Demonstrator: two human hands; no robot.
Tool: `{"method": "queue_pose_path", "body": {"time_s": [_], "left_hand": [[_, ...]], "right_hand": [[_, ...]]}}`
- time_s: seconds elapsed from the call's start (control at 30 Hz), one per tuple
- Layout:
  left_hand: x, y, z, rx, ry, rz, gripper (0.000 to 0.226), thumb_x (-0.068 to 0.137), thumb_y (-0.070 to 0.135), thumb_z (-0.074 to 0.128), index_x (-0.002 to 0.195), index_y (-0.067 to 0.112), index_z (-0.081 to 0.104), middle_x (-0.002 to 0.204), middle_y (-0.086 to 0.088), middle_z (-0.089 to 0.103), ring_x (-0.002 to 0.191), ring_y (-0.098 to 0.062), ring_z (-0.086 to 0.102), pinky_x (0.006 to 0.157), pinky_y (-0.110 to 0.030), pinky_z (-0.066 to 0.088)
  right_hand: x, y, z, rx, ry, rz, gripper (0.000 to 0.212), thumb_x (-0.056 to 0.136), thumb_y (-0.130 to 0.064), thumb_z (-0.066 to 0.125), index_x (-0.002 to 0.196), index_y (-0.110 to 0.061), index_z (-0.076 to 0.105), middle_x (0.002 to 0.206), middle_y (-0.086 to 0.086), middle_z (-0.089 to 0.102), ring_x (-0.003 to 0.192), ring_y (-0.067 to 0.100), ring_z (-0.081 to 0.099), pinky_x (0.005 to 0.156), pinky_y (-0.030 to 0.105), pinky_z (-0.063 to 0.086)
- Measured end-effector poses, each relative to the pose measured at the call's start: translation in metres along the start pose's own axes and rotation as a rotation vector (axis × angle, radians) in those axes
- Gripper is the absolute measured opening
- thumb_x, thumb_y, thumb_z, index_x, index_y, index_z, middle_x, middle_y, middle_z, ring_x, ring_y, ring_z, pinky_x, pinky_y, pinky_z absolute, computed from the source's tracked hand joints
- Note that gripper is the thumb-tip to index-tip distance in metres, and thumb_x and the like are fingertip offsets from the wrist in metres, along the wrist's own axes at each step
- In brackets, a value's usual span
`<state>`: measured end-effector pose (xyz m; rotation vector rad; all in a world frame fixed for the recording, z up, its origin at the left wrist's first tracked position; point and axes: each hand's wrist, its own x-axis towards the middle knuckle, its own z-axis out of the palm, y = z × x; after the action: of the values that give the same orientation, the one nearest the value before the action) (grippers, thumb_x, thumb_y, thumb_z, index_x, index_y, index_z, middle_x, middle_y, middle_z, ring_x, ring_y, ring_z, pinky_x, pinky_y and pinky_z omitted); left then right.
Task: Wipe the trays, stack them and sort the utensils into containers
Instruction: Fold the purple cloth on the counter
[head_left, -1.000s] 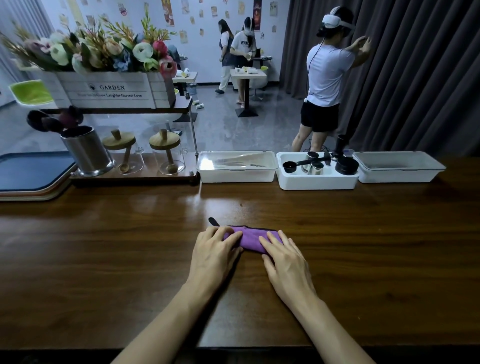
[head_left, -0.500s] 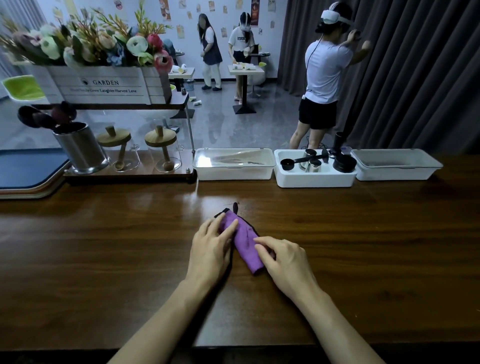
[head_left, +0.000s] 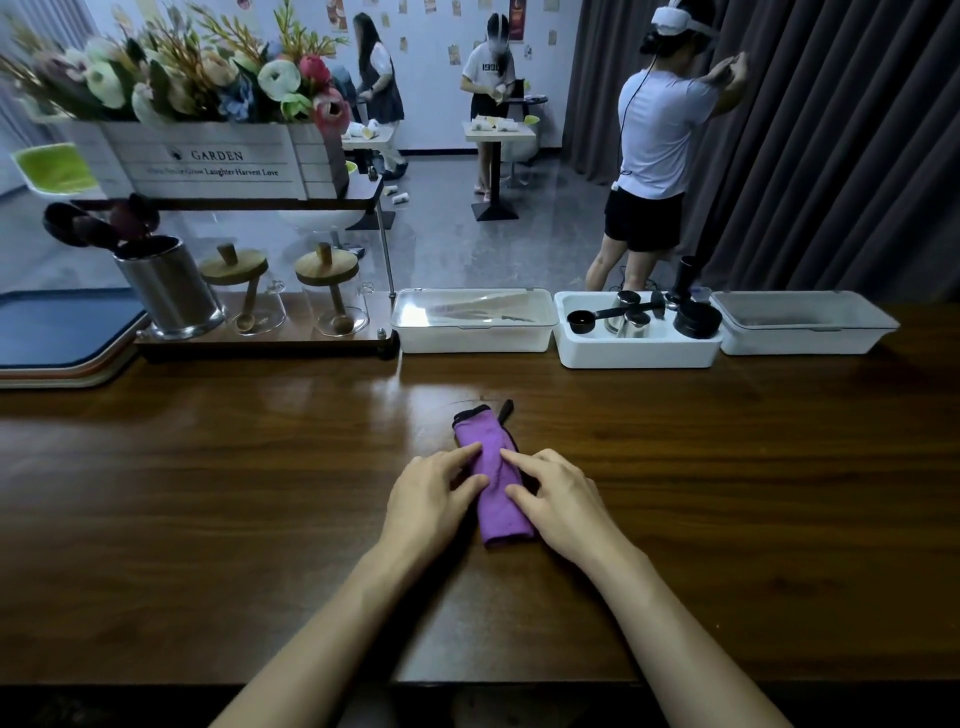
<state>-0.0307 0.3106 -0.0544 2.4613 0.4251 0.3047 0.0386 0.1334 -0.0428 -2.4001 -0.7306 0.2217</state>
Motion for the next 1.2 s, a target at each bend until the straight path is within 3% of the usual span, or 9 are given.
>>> {"method": "queue_pose_path", "body": {"time_s": [0.17,0.37,0.6,0.67,0.8,0.9,1.03,1.13,1.2], "left_hand": [[0.006,0.002,-0.012,-0.047,-0.138,-0.007,0.054,0.090,0.041,0.074,0.142,0.038,0.059,0.125,0.004,0.071,0.117,-0.013,0.064,0.094,-0.027,0.046],[0.009,0.001,-0.012,-0.198,-0.227,0.026,0.049,0.084,0.026,0.078,0.131,0.036,0.066,0.099,0.006,0.067,0.089,-0.012,0.064,0.092,-0.034,0.052],[0.002,0.003,-0.012,-0.474,-0.126,0.142,0.043,0.081,0.023,0.075,0.121,0.037,0.071,0.092,0.012,0.069,0.089,-0.007,0.067,0.090,-0.032,0.055],[0.001,0.006,-0.011,-0.505,-0.091,0.138,0.040,0.080,0.030,0.073,0.119,0.038,0.072,0.099,0.021,0.071,0.091,-0.008,0.068,0.088,-0.034,0.056],[0.001,0.010,-0.017,-0.456,-0.013,0.207,0.044,0.082,0.051,0.069,0.125,0.039,0.068,0.119,0.020,0.064,0.114,-0.005,0.061,0.096,-0.026,0.048],[0.002,0.013,-0.027,-0.467,-0.145,0.210,0.053,0.084,0.052,0.072,0.134,0.046,0.056,0.132,0.024,0.059,0.127,0.005,0.052,0.105,-0.022,0.042],[0.006,0.012,-0.030,-0.597,-0.201,0.142,0.042,0.087,0.046,0.073,0.127,0.037,0.061,0.114,0.008,0.071,0.107,-0.006,0.067,0.095,-0.036,0.052],[0.008,0.009,-0.029,-0.649,-0.190,0.088,0.035,0.081,0.039,0.079,0.112,0.029,0.064,0.094,-0.009,0.071,0.084,-0.012,0.067,0.083,-0.037,0.053],[0.012,0.005,-0.025,-0.566,-0.227,0.072,0.035,0.078,0.042,0.080,0.107,0.029,0.065,0.092,-0.004,0.073,0.085,-0.013,0.068,0.086,-0.045,0.054]], "right_hand": [[0.004,0.002,-0.008,-0.050,-0.119,-0.011,0.063,0.097,-0.045,0.055,0.151,-0.056,0.024,0.094,-0.015,0.045,0.088,0.011,0.052,0.078,0.028,0.040],[0.007,0.003,-0.015,-0.081,-0.191,-0.020,0.065,0.092,-0.051,0.061,0.148,-0.057,0.029,0.095,-0.014,0.050,0.095,0.011,0.051,0.082,0.030,0.041],[-0.001,0.004,-0.016,0.000,-0.005,-0.118,0.063,0.084,-0.043,0.074,0.142,-0.040,0.050,0.151,-0.018,0.032,0.140,0.004,0.023,0.111,0.028,0.032],[0.001,0.004,-0.016,0.042,0.072,-0.176,0.047,0.084,-0.033,0.074,0.129,-0.033,0.061,0.138,-0.016,0.050,0.131,0.003,0.036,0.109,0.027,0.037],[0.001,-0.006,-0.024,0.176,0.159,-0.136,0.028,0.083,-0.029,0.072,0.110,-0.033,0.066,0.092,-0.015,0.067,0.089,0.006,0.061,0.081,0.030,0.050],[0.001,-0.009,-0.027,0.472,0.132,-0.092,0.019,0.087,-0.025,0.074,0.105,-0.026,0.069,0.094,-0.007,0.073,0.090,0.008,0.068,0.081,0.026,0.053],[-0.002,-0.015,-0.022,0.849,0.081,0.010,0.017,0.090,-0.011,0.073,0.099,-0.001,0.063,0.099,0.016,0.074,0.089,0.011,0.069,0.075,0.019,0.051],[-0.004,-0.006,-0.016,0.508,0.067,0.078,0.029,0.081,-0.043,0.075,0.091,-0.019,0.062,0.089,0.002,0.072,0.084,0.013,0.067,0.076,0.033,0.056],[-0.009,-0.002,-0.017,0.198,0.084,0.050,0.029,0.082,-0.048,0.070,0.105,-0.032,0.061,0.105,-0.014,0.066,0.096,0.004,0.062,0.084,0.030,0.053]]}}
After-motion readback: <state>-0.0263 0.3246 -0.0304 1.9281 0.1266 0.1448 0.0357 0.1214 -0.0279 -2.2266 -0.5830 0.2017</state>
